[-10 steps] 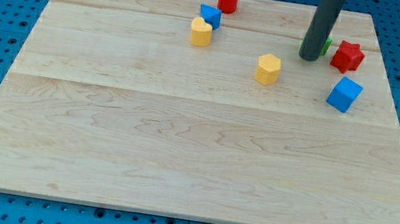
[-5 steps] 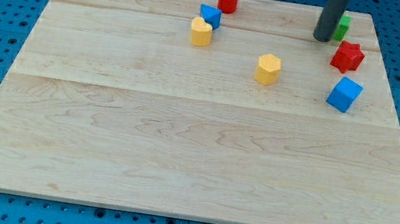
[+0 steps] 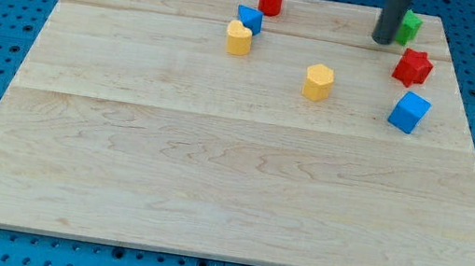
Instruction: Move the green star at the top right corner
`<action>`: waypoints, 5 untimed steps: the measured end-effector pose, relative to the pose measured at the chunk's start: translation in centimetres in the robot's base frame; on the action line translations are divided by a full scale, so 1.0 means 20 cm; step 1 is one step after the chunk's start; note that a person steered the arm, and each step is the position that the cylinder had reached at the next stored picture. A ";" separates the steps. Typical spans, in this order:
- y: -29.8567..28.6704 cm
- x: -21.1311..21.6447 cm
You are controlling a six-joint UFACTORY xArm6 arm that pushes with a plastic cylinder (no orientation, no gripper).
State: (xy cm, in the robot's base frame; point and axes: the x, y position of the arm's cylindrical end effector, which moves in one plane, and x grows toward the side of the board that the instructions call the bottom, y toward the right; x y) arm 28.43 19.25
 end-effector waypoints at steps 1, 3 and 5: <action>0.05 0.05; 0.04 -0.23; 0.12 -0.05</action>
